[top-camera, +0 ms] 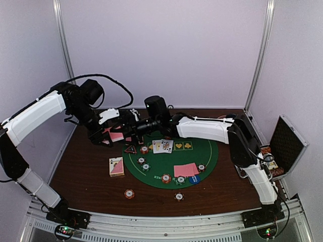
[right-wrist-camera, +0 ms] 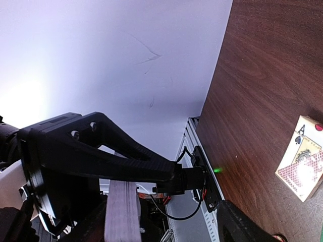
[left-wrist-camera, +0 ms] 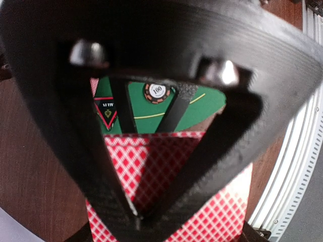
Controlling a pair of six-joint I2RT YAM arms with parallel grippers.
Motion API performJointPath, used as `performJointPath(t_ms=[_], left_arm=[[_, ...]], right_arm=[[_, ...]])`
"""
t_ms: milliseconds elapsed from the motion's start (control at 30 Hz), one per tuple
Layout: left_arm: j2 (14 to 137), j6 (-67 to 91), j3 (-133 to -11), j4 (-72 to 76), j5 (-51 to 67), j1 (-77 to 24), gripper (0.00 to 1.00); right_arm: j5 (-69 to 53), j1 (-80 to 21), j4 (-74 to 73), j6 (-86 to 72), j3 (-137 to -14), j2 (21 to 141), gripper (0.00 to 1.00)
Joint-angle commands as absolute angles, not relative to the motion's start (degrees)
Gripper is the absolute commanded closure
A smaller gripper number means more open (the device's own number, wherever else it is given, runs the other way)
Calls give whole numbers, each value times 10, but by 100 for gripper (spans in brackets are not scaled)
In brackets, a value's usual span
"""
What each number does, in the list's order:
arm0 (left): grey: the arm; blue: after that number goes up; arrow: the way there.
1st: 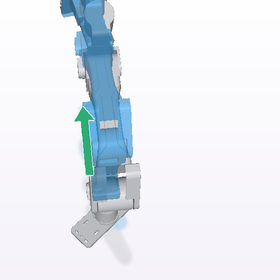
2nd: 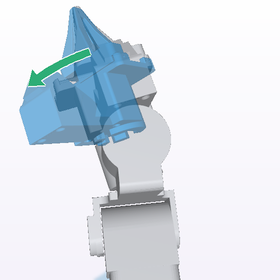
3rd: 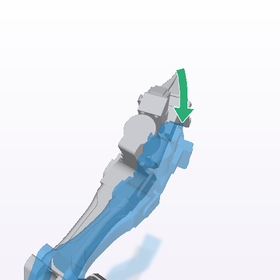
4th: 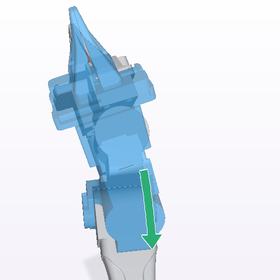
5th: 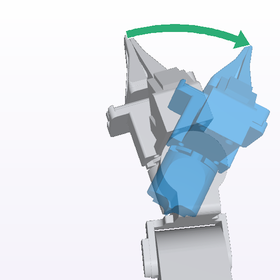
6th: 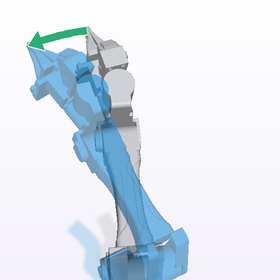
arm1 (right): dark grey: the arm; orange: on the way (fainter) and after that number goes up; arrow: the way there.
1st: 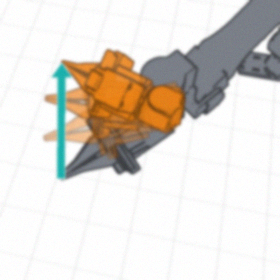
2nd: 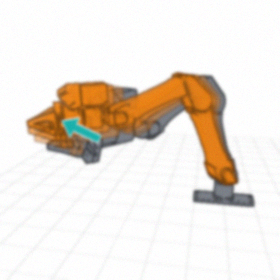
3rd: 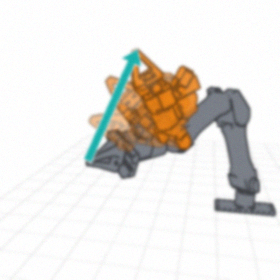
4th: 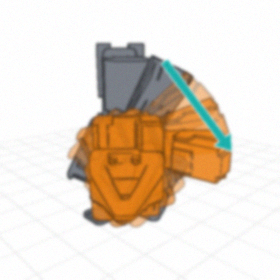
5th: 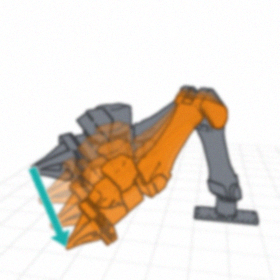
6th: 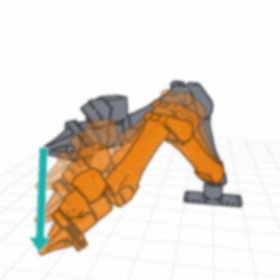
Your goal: Distribute texas hold em gaming equipment
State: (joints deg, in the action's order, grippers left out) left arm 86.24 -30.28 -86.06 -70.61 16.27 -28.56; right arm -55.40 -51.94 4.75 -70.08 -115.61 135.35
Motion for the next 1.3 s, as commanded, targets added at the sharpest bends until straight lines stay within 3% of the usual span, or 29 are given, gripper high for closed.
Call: performJointPath(t_ms=[0,800,1267], left_arm=[[858,-306,-869,-698,172,-285,100],[856,-307,-860,-698,170,-285,100],[855,-308,-860,-698,165,-285,100]], right_arm=[[-561,-505,82,-712,-1101,1331,31],[-581,-490,103,-708,-1017,1220,57],[-596,-484,69,-695,-1010,1199,90]])
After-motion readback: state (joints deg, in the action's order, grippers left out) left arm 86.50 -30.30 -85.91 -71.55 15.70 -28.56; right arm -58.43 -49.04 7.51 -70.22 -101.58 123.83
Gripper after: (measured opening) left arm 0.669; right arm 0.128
